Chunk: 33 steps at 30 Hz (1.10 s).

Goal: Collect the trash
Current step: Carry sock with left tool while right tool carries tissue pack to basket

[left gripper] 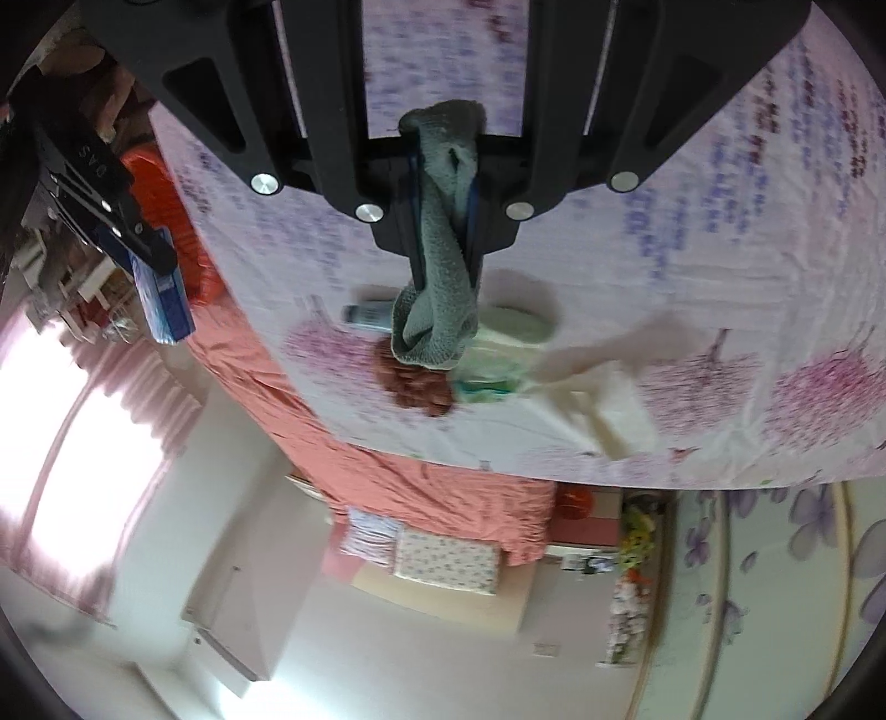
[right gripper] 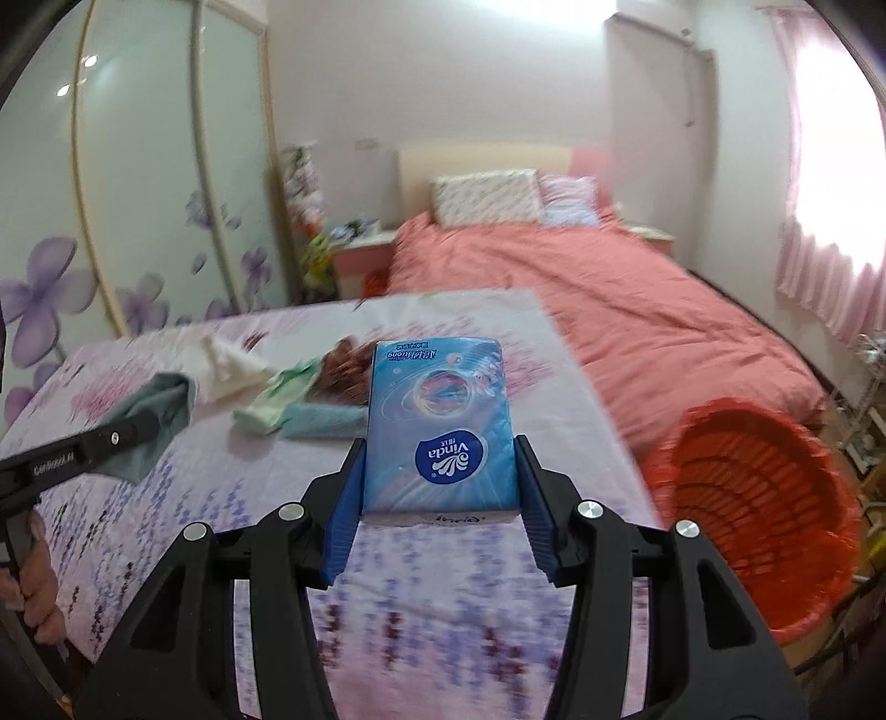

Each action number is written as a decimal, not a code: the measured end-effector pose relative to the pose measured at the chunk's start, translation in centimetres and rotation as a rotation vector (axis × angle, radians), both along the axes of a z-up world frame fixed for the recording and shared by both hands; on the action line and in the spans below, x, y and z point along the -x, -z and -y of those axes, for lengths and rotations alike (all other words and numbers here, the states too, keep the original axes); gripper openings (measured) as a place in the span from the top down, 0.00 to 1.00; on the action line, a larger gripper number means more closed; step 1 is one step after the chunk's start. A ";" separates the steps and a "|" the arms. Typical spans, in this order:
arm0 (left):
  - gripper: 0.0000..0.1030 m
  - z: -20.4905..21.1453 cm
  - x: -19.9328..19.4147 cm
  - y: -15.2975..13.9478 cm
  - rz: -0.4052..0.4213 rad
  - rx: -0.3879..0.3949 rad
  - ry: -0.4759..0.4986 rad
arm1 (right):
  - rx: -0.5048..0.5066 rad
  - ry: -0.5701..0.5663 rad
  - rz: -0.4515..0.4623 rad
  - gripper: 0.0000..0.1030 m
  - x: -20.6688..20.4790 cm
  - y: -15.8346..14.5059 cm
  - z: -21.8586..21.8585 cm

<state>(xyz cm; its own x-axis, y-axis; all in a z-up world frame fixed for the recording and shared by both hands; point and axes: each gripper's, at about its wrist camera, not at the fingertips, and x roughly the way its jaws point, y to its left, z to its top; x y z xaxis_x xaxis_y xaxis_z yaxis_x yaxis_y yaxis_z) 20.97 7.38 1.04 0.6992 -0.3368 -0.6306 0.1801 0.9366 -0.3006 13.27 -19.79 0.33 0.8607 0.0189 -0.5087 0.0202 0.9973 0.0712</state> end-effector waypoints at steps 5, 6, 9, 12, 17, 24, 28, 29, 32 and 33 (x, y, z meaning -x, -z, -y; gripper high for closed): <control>0.88 4.3 0.7 -0.8 0.011 0.016 0.080 | 0.007 0.086 0.049 0.50 1.5 -0.7 2.6; 0.88 5.0 0.9 -0.8 0.012 0.019 0.094 | 0.008 0.099 0.054 0.50 1.7 -0.7 3.1; 0.88 7.9 1.3 -1.1 0.016 0.028 0.149 | 0.010 0.134 0.062 0.50 2.0 -0.6 4.3; 0.88 10.4 1.5 -1.1 0.017 0.034 0.199 | 0.004 0.168 0.063 0.50 2.5 -0.4 5.8; 0.88 14.2 1.5 -0.9 0.018 0.039 0.269 | -0.015 0.224 0.056 0.50 3.3 0.3 8.5; 0.88 19.4 0.8 -0.5 0.007 0.045 0.349 | -0.055 0.284 0.053 0.50 4.0 1.0 11.7; 0.88 22.4 0.1 0.0 -0.005 0.062 0.397 | -0.088 0.317 0.055 0.50 4.3 1.4 13.9; 0.88 23.0 0.0 0.2 -0.007 0.065 0.407 | -0.095 0.323 0.055 0.50 4.2 1.5 14.4; 0.88 25.9 -0.4 0.5 -0.010 0.065 0.450 | -0.128 0.350 0.053 0.50 4.2 1.9 16.4; 0.88 26.6 -0.4 0.5 -0.008 0.064 0.460 | -0.140 0.360 0.051 0.50 4.2 2.1 17.1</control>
<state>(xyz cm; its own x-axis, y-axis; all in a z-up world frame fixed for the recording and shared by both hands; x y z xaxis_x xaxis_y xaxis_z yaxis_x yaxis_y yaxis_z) 21.41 -19.21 0.50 0.4628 -0.6495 -0.6033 0.5698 0.7393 -0.3588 9.10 -36.91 -1.79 0.8491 -0.2232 -0.4788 0.3604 0.9074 0.2161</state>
